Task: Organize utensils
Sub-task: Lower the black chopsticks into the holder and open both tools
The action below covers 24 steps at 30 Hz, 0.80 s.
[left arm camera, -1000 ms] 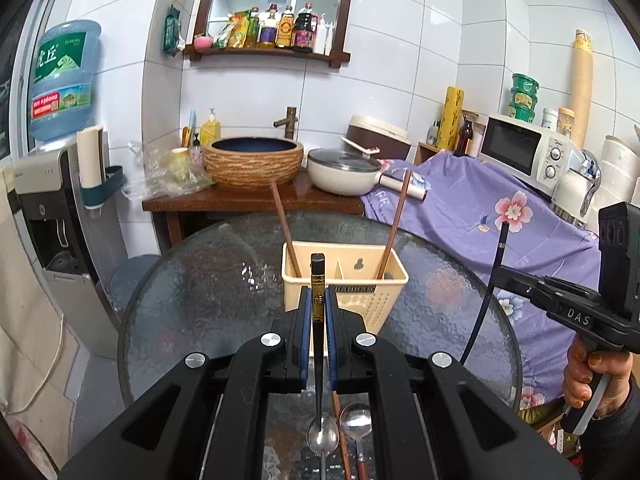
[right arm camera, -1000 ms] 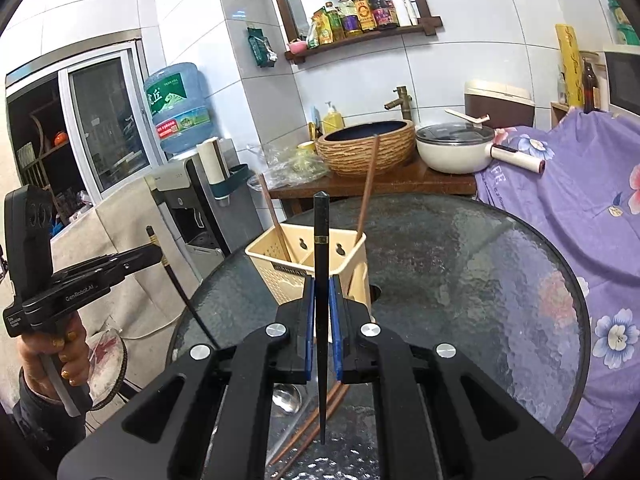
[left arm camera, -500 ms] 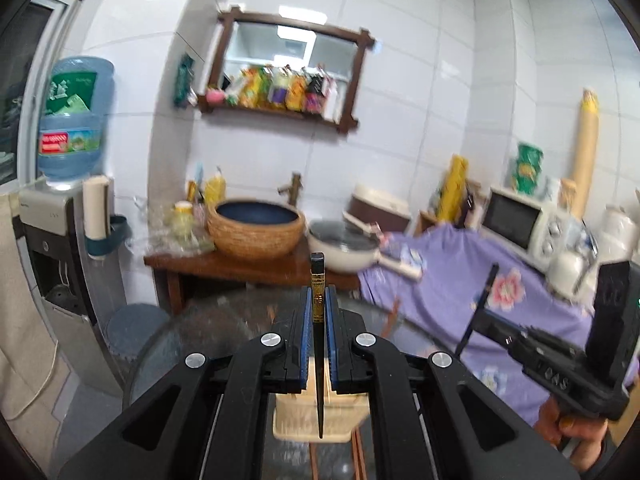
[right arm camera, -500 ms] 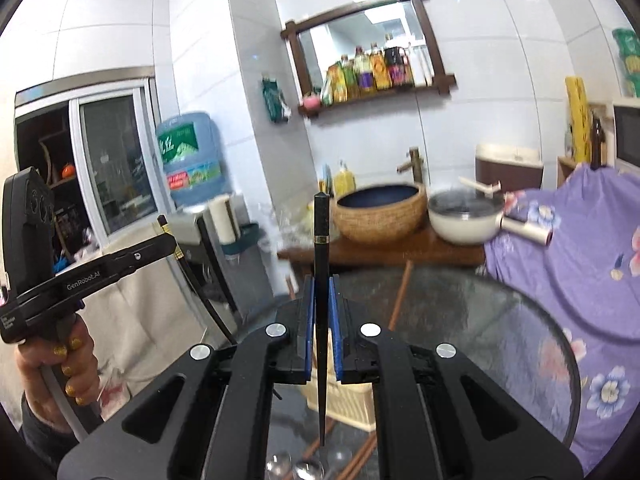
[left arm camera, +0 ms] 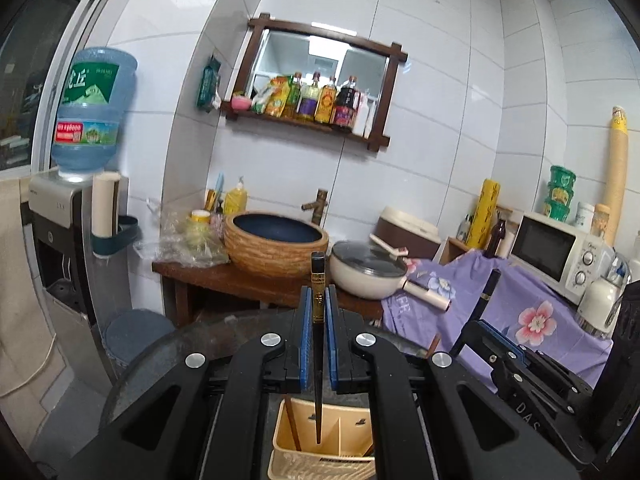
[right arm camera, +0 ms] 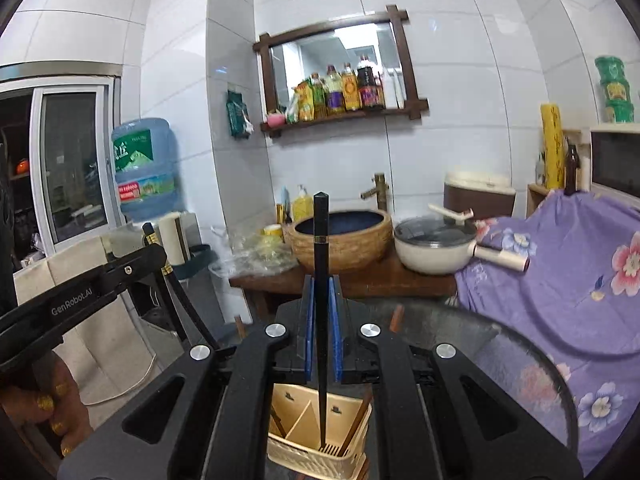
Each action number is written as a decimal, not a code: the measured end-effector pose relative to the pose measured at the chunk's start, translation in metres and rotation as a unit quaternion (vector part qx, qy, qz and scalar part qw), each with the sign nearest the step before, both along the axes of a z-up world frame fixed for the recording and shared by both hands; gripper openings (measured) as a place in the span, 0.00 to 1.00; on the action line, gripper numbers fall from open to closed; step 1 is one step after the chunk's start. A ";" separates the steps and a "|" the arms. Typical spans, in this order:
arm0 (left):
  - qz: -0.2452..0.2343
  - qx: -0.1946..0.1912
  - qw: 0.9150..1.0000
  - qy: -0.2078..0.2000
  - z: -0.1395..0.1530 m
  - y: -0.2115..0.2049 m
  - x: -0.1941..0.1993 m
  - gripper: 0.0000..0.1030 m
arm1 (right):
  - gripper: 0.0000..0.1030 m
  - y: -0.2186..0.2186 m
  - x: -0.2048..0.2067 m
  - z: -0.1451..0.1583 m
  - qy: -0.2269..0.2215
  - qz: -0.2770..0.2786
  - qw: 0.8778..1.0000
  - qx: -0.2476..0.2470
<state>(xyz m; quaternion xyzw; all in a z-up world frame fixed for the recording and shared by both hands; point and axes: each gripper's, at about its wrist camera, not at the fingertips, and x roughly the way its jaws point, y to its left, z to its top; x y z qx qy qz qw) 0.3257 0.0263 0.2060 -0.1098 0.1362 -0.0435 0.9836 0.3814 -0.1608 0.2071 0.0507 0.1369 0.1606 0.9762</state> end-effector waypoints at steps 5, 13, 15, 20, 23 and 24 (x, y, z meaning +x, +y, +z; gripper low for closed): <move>0.001 0.001 1.000 0.029 -0.034 0.007 0.008 0.06 | 0.08 -0.004 0.009 -0.038 0.031 -0.002 1.000 0.002; -0.002 -0.002 0.998 0.065 -0.069 0.018 0.014 0.06 | 0.08 -0.006 0.008 -0.067 0.053 0.000 0.999 0.003; -0.003 -0.002 0.998 0.070 -0.074 0.019 0.015 0.06 | 0.08 -0.007 0.006 -0.070 0.057 0.000 0.998 0.002; -0.007 -0.001 0.996 0.086 -0.085 0.018 0.018 0.06 | 0.08 -0.007 0.008 -0.078 0.067 -0.003 0.998 0.000; -0.008 0.005 0.996 0.087 -0.089 0.016 0.017 0.06 | 0.08 -0.007 0.005 -0.079 0.061 -0.006 0.998 -0.006; -0.009 0.008 0.996 0.086 -0.089 0.016 0.016 0.06 | 0.08 -0.006 0.005 -0.079 0.060 -0.005 0.998 -0.008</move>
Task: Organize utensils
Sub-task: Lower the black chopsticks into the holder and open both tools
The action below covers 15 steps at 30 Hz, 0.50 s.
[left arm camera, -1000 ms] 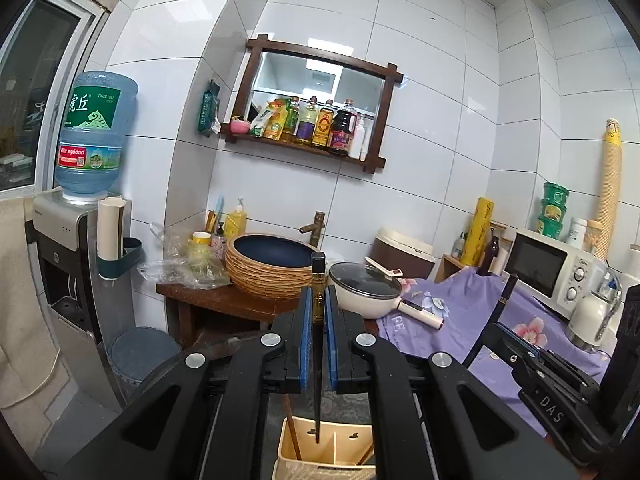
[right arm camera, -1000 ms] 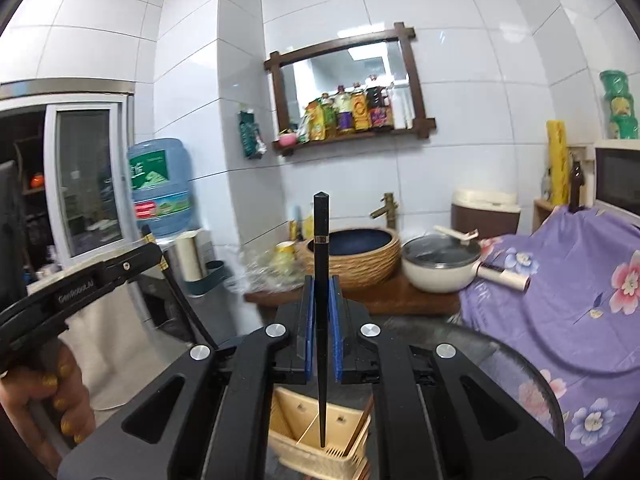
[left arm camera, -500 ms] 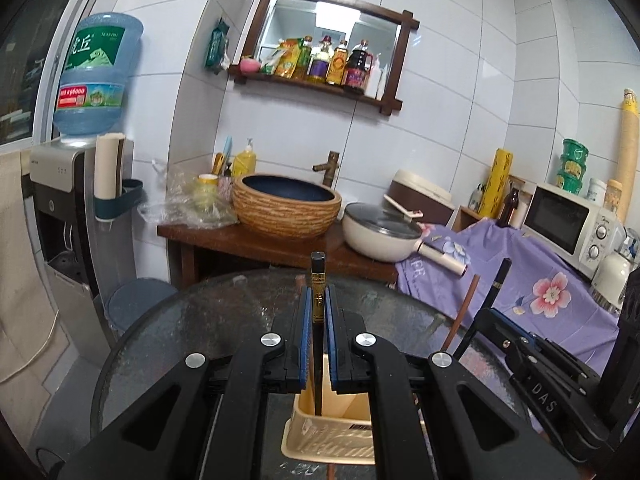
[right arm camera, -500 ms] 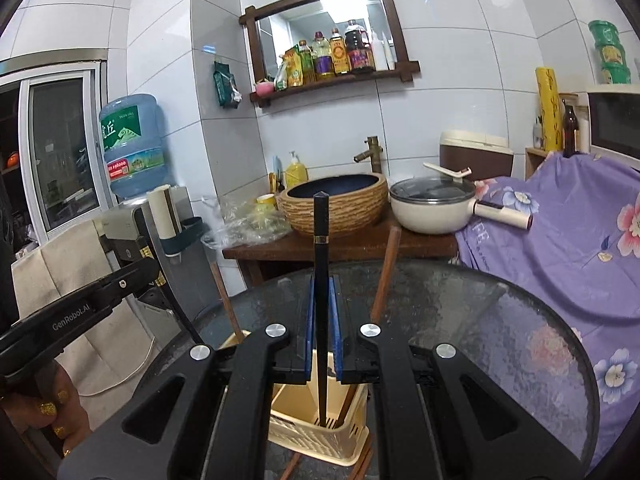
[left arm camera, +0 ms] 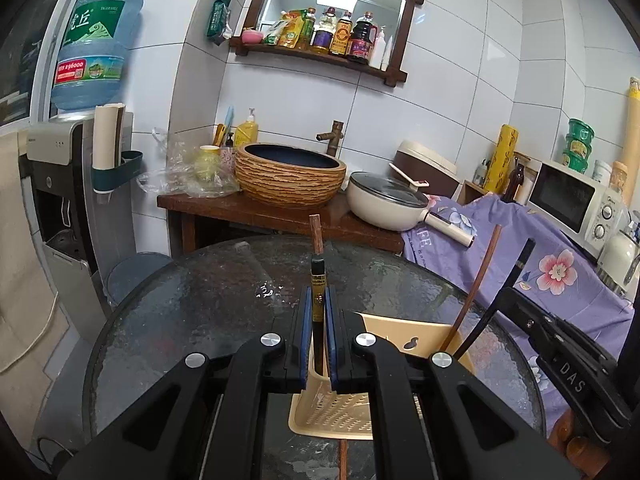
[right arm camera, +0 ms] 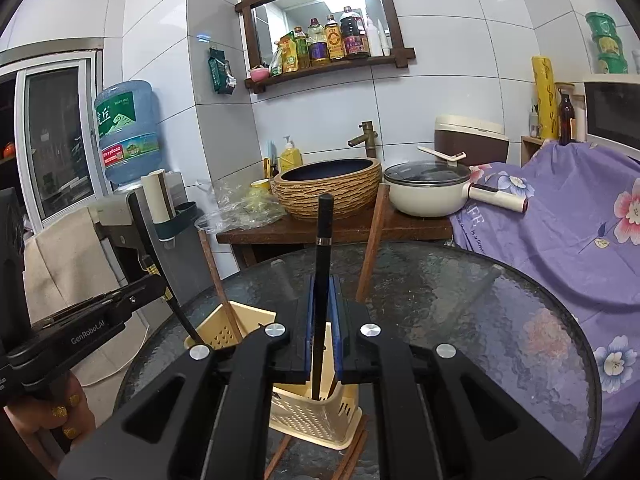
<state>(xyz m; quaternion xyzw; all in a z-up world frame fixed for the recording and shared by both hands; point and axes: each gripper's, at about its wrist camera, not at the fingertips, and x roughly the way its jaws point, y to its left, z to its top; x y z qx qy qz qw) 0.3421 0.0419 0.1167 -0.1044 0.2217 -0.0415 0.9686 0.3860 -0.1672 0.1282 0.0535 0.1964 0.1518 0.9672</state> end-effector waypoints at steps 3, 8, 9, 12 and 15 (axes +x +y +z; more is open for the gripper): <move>-0.007 0.000 1.000 -0.001 0.000 -0.002 -0.001 0.07 | 0.09 -0.001 -0.003 0.000 -0.002 0.006 1.000 0.000; -0.004 0.002 1.000 -0.017 0.005 0.001 -0.013 0.33 | 0.47 -0.011 -0.014 0.004 -0.018 -0.002 1.000 0.018; -0.002 0.002 1.000 -0.021 0.006 0.002 -0.016 0.40 | 0.47 -0.014 -0.017 0.005 -0.019 -0.003 1.000 0.022; 0.000 0.008 0.999 -0.033 0.009 0.005 -0.030 0.47 | 0.51 -0.024 -0.026 0.007 -0.017 -0.003 0.999 0.030; 0.004 0.010 0.999 -0.039 0.006 0.010 -0.049 0.63 | 0.59 -0.033 -0.037 0.003 -0.010 -0.003 1.000 0.029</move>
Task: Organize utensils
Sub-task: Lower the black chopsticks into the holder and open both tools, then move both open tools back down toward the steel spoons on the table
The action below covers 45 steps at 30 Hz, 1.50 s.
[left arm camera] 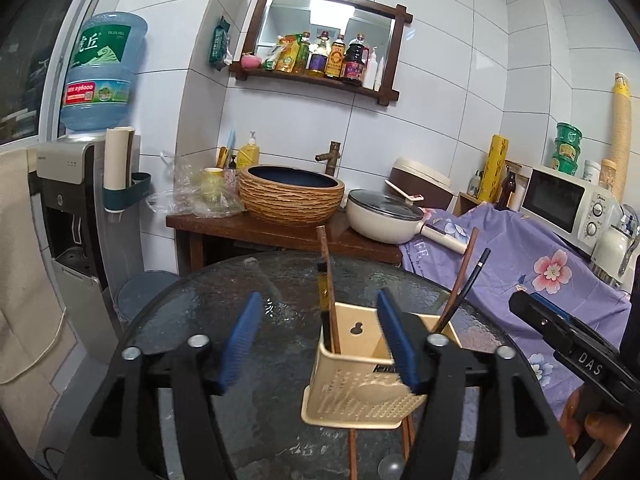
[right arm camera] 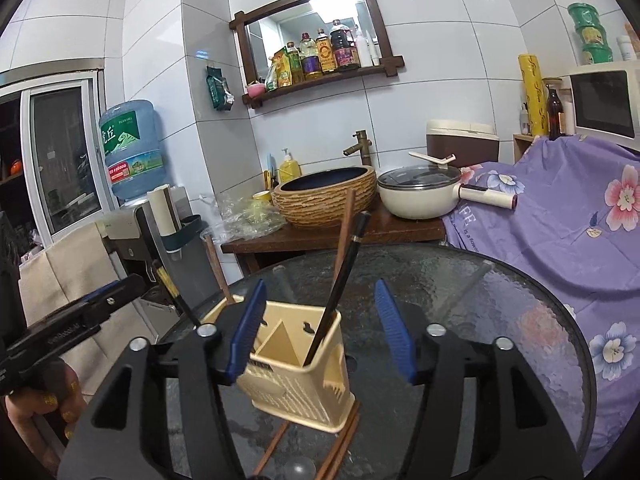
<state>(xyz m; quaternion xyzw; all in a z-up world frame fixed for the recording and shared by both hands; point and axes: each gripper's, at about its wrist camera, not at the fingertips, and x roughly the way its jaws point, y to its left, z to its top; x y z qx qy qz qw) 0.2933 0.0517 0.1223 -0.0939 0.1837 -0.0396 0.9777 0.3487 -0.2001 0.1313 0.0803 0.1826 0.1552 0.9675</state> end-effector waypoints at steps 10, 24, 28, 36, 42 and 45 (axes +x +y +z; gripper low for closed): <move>-0.015 0.017 0.998 0.066 -0.052 0.008 -0.033 0.82 | 0.59 -0.005 -0.033 -0.072 0.106 0.029 0.992 -0.061; -0.051 0.045 0.985 0.160 -0.127 0.002 -0.048 0.80 | 0.59 -0.004 -0.049 -0.139 0.187 0.043 0.977 -0.096; -0.071 0.054 0.981 0.175 -0.137 -0.006 -0.052 0.72 | 0.59 0.002 -0.052 -0.153 0.203 0.053 0.972 -0.111; -0.097 0.069 0.973 0.199 -0.155 -0.016 -0.063 0.64 | 0.59 0.028 -0.064 -0.167 0.213 0.087 0.960 -0.159; -0.106 0.077 0.970 0.207 -0.162 -0.018 -0.072 0.64 | 0.59 0.037 -0.067 -0.174 0.230 0.090 0.952 -0.182; -0.109 0.079 0.968 0.211 -0.164 -0.019 -0.074 0.63 | 0.58 0.036 -0.066 -0.178 0.240 0.086 0.949 -0.184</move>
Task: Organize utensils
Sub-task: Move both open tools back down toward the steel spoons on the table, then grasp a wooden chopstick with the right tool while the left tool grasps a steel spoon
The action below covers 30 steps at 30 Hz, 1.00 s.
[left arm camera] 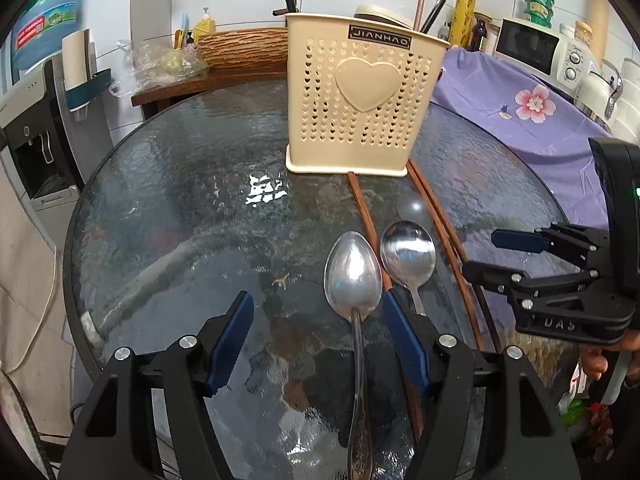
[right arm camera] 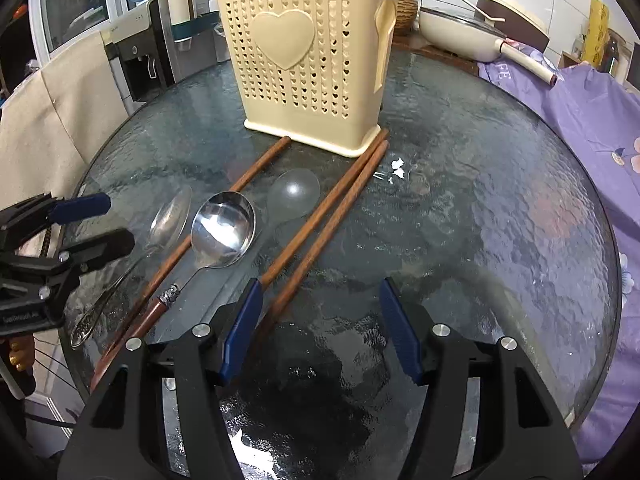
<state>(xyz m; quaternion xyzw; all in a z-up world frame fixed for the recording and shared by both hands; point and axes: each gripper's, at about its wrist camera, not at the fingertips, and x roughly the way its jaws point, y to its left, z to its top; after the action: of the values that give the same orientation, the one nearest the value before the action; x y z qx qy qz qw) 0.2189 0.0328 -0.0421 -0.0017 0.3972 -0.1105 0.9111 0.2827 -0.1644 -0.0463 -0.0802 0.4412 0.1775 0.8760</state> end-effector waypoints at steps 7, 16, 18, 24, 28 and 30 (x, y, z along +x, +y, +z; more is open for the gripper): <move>-0.009 0.007 1.000 0.012 -0.007 -0.003 -0.004 0.58 | 0.55 -0.012 0.009 -0.001 0.015 -0.024 1.000 -0.011; -0.032 0.027 0.999 0.023 -0.012 -0.013 -0.006 0.50 | 0.51 -0.017 0.027 0.002 0.029 -0.038 0.999 -0.017; -0.035 0.033 0.999 0.025 -0.014 -0.015 -0.006 0.49 | 0.51 -0.017 0.031 0.002 0.031 -0.037 0.999 -0.018; -0.046 0.054 0.997 0.025 -0.015 -0.021 -0.006 0.48 | 0.51 -0.018 0.034 0.003 0.033 -0.036 0.999 -0.019; -0.047 0.055 0.997 0.024 -0.015 -0.025 0.001 0.48 | 0.51 -0.015 0.040 0.003 0.035 -0.038 0.998 -0.019; -0.044 0.055 0.997 0.023 -0.015 -0.028 0.006 0.48 | 0.51 -0.014 0.043 0.003 0.037 -0.040 0.998 -0.020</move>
<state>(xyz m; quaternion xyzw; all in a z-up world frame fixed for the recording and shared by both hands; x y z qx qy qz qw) 0.2253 0.0047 -0.0572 0.0639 0.4232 -0.1283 0.8946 0.3260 -0.1783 -0.0431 -0.0732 0.4797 0.1369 0.8636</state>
